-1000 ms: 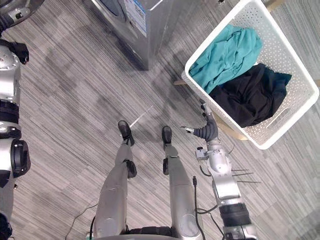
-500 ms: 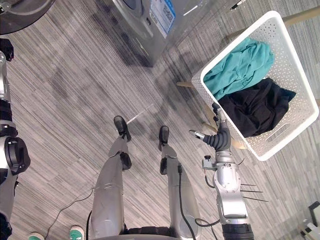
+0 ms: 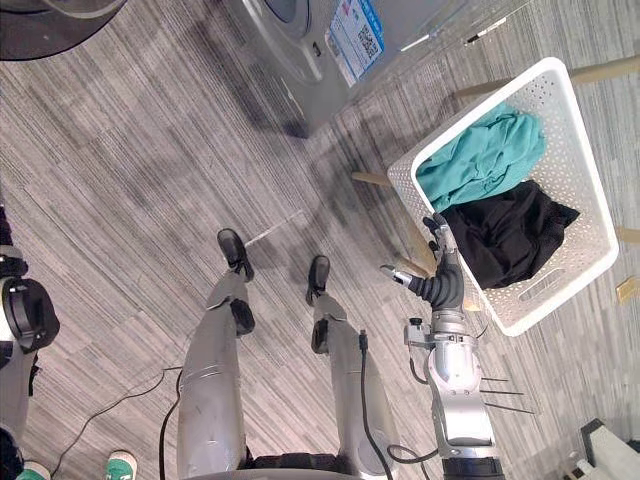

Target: Pick up the laundry basket with both hands and put the clothes into the washing machine.

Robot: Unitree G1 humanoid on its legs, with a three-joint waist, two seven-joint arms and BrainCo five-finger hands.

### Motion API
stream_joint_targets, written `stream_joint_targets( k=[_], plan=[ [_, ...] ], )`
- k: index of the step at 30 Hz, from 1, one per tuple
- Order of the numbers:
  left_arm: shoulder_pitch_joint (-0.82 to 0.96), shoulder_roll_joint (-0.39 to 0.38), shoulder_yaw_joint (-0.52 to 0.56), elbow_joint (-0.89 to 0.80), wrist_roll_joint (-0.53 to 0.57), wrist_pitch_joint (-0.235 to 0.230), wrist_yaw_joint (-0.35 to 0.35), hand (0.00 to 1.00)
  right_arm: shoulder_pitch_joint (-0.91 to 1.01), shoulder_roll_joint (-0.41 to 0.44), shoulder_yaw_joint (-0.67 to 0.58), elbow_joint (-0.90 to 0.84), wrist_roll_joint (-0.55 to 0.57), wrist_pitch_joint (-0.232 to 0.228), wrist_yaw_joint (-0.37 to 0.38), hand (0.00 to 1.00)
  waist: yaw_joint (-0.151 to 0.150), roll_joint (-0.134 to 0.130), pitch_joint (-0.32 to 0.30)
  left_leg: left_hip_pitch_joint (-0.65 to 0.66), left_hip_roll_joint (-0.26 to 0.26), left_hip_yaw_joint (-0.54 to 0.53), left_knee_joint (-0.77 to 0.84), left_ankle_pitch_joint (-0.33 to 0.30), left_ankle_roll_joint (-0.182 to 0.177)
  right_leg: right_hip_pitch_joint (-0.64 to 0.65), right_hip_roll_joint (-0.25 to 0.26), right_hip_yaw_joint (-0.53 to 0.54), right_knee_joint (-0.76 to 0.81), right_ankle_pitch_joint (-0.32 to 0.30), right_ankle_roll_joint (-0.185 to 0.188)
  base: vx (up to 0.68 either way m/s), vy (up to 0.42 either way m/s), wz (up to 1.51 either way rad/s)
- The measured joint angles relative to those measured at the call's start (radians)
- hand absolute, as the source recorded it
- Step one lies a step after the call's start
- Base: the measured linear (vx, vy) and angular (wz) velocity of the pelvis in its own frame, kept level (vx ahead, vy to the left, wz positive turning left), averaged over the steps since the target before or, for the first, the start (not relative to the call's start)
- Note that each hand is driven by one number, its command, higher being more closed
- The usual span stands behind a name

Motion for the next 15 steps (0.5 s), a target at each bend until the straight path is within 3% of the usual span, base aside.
stream_joint_targets(
  k=[4,8,10,13,14,15],
  plan=[
    [0.070,0.001,0.013,-0.075,-0.012,0.011,0.042,0.00,0.001,0.000,0.000,-0.009,0.000,-0.007,0.000,0.00,-0.002,-0.002,-0.001,0.036,-0.002,0.004,-0.005,0.000,0.000,0.044,0.000,0.000,-0.026,0.009,-0.013,0.04,-0.021,0.00],
    [0.197,-0.035,0.013,-0.120,-0.067,-0.015,0.039,0.00,-0.001,-0.001,0.000,-0.010,0.000,-0.004,0.000,0.00,0.000,-0.003,-0.002,0.083,-0.006,0.019,-0.017,0.001,0.000,0.078,-0.004,0.004,-0.031,0.009,-0.014,0.03,-0.026,-0.04],
    [0.296,-0.102,0.022,-0.169,-0.106,-0.034,0.029,0.00,-0.002,0.000,0.000,-0.010,0.000,0.003,0.001,0.00,0.000,-0.002,-0.002,0.118,-0.007,0.029,-0.021,0.000,0.000,0.106,-0.006,0.010,-0.030,0.009,-0.014,0.03,-0.028,-0.06],
    [0.529,-0.306,0.019,-0.280,-0.176,-0.074,-0.009,0.00,-0.002,0.023,-0.020,-0.010,0.000,0.026,0.002,0.00,0.001,-0.003,-0.004,0.223,-0.012,0.056,-0.043,-0.003,-0.004,0.177,-0.012,0.027,-0.014,-0.001,-0.011,0.02,-0.024,-0.08],
    [0.579,-0.345,0.015,-0.297,-0.188,-0.078,-0.014,0.00,-0.002,0.032,-0.031,-0.009,0.000,0.029,0.002,0.00,-0.001,-0.004,-0.006,0.243,-0.014,0.062,-0.044,-0.006,-0.008,0.189,-0.017,0.029,-0.004,-0.013,-0.012,0.00,-0.044,-0.17],
    [0.695,-0.434,-0.008,-0.315,-0.208,-0.092,-0.040,0.00,-0.002,0.043,-0.061,0.001,0.000,0.044,0.001,0.00,-0.003,-0.004,-0.023,0.289,-0.022,0.079,-0.048,-0.015,-0.015,0.209,-0.026,0.036,0.019,-0.039,-0.025,-0.02,-0.050,-0.18]
  ],
)
